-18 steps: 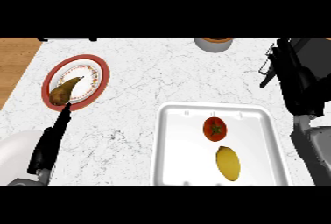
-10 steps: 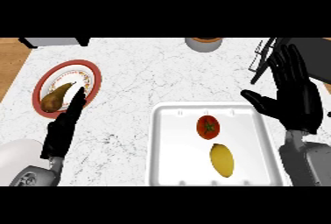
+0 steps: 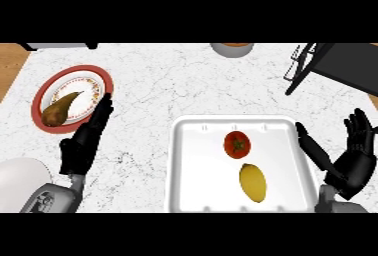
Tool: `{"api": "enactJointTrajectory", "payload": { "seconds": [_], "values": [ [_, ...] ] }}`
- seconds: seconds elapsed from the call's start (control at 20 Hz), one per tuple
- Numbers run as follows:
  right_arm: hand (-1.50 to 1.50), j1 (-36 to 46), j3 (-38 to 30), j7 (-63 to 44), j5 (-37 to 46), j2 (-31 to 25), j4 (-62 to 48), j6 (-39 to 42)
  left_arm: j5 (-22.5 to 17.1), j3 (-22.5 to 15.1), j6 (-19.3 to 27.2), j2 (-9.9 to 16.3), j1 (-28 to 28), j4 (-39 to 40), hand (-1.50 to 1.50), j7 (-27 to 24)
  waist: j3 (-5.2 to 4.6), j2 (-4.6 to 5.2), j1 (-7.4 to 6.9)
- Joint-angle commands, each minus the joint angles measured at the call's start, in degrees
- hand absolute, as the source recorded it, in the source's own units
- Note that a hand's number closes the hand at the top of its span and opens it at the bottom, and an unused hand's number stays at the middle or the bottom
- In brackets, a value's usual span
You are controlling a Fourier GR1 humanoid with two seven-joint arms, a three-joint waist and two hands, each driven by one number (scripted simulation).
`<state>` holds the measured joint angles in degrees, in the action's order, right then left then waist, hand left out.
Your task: Pick the tomato from the tray and place it in the tiered shelf
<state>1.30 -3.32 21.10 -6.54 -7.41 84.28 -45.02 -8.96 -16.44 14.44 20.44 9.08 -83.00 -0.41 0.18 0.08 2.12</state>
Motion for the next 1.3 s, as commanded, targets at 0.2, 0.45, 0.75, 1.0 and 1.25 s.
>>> {"api": "enactJointTrajectory", "payload": {
  "seconds": [0.2,0.45,0.75,1.0,1.25],
  "values": [
    [-1.5,-12.51,3.59,12.37,-3.47,0.91,5.6,13.76,1.48,-0.28,-0.45,-2.67,2.63,0.42,0.0,1.16,-0.2,-0.19,-1.37],
    [-1.5,-16.44,12.82,-1.03,9.89,-4.11,11.87,6.53,0.75,1.3,-3.32,-1.92,2.83,3.03,0.0,-0.88,-0.34,-0.13,-1.43],
    [-1.5,-14.28,20.11,-27.71,25.05,-11.04,21.94,4.49,3.91,-0.61,-0.66,-3.76,2.05,0.59,0.0,0.32,-0.46,-0.13,-2.34],
    [-1.5,-15.76,22.91,-43.49,33.33,-19.82,27.12,15.11,3.17,0.74,-1.65,-3.61,3.78,2.89,0.0,0.3,-0.65,0.13,-1.82],
    [-1.5,-12.94,27.89,-62.64,46.99,-20.19,30.73,22.26,3.87,-0.24,-1.48,-4.09,2.09,1.95,0.0,0.76,-0.58,-0.04,-2.58]
  ]
}}
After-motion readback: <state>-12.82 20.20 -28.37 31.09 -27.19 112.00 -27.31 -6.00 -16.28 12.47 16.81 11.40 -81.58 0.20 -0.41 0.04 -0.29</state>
